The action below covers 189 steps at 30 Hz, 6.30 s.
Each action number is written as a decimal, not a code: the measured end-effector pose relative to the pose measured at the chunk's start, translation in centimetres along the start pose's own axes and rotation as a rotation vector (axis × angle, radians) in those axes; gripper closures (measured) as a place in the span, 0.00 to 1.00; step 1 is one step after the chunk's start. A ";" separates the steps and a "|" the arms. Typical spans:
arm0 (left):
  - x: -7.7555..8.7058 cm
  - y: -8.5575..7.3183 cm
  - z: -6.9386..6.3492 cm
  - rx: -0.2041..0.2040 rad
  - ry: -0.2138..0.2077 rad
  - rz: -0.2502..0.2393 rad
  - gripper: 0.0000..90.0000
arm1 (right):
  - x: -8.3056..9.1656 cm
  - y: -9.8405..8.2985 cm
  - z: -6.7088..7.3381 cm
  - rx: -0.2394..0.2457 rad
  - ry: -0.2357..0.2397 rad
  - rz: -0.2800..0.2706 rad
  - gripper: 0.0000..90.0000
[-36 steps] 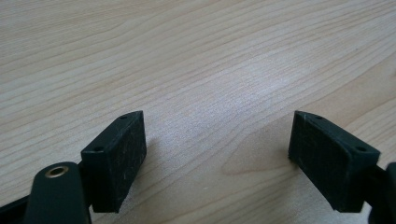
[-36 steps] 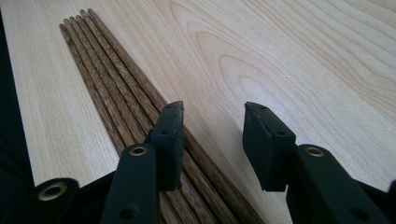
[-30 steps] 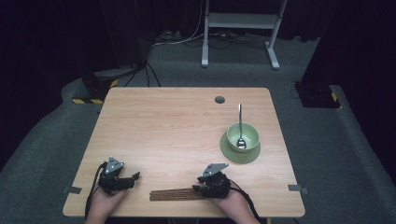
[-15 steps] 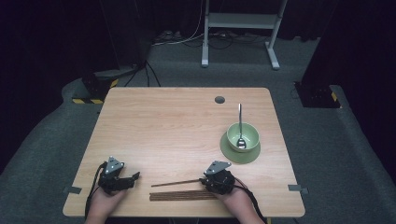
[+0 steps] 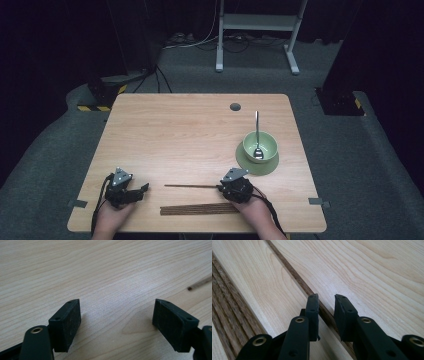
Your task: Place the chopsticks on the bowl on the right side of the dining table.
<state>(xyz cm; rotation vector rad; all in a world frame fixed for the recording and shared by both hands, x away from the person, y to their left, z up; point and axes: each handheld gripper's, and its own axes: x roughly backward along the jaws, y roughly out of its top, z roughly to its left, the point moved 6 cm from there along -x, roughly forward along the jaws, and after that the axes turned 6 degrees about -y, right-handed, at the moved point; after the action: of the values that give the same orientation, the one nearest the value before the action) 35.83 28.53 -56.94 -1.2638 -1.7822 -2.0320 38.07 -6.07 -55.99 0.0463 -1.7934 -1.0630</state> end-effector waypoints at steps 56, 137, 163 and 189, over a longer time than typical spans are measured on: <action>0.1 0.0 0.0 -0.007 0.005 -0.004 0.30 | 0.3 -1.0 -2.1 -0.045 0.049 -0.049 0.85; 0.1 0.0 0.0 0.004 -0.005 -0.010 0.33 | 8.9 -0.4 -8.4 -0.167 -0.141 -0.271 0.93; 0.2 -0.1 0.0 0.003 0.002 -0.011 0.33 | 10.4 -3.1 -12.0 -0.260 -0.244 -0.249 0.93; 0.2 0.0 0.0 0.001 -0.006 -0.011 0.34 | 10.6 -2.6 -11.6 -0.250 -0.287 -0.250 0.68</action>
<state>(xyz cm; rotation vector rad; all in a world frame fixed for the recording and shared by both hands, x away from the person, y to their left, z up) 35.69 28.58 -56.86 -1.2643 -1.7969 -2.0346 40.67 -20.03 -48.77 -0.0371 -1.9289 -1.5308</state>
